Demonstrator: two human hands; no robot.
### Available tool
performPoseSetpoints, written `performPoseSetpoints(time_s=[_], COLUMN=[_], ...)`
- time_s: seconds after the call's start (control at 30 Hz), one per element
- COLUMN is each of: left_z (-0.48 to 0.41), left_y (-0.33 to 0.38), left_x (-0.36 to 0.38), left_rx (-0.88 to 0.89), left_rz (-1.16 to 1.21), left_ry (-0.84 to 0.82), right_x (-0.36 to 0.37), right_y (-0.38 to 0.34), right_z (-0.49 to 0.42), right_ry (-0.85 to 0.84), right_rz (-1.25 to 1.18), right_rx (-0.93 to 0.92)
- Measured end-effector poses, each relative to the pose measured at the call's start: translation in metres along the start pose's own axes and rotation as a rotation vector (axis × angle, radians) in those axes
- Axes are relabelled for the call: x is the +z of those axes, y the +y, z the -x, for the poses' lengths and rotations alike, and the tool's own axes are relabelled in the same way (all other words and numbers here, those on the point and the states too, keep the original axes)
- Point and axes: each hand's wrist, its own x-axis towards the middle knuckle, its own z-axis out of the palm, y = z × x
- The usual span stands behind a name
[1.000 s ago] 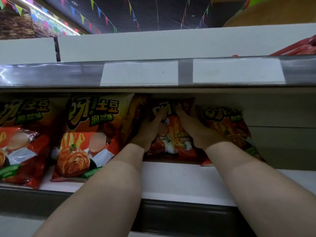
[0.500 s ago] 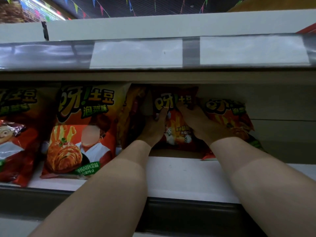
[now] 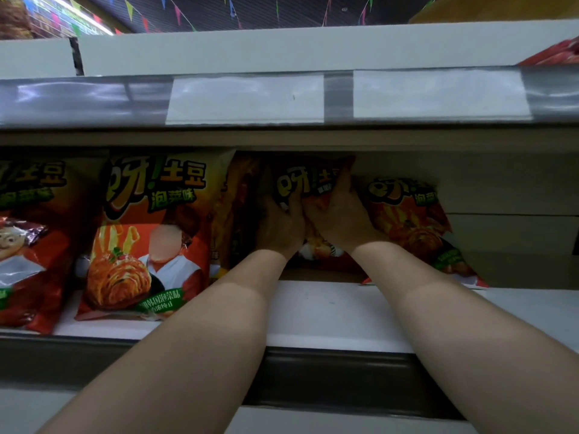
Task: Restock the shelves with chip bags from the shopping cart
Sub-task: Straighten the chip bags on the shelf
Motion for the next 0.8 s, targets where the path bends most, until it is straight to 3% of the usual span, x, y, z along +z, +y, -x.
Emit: performPoseSetpoints(time_s=[0.17,0.3,0.4,0.53,0.6,0.67,0.73,0.8], left_z=[-0.001,0.002,0.009,0.024,0.035,0.050,0.062,0.068], left_y=[-0.002,-0.003,0.010,0.043,0.054,0.062,0.064,0.064], left_x=[-0.003,-0.009,-0.012,-0.011,-0.001,0.010,0.018,0.021], left_rx=[0.086,0.076,0.068,0.356,0.547,0.616,0.575,0.492], left_rz=[-0.027,-0.151,-0.267,-0.423,-0.414,-0.402,-0.393,-0.383], left_ry=[0.022,0.027,0.057,0.174,0.096,-0.112,-0.326,-0.466], right_x=[-0.003,-0.006,-0.019,-0.052,-0.070,-0.086,-0.098,-0.104], right_y=[0.005,0.001,-0.013,-0.015,-0.004,0.011,0.023,0.034], right_z=[0.002,0.011,0.018,0.025,0.029,0.033,0.035,0.034], right_ry=[-0.010,-0.031,0.049,0.252,0.312,0.304,0.255,0.174], right_rz=[-0.172,0.055,0.269,0.405,0.421,0.450,0.401,0.195], right_rx=[0.033,0.020,-0.094,-0.229,-0.169,-0.014,0.192,0.424])
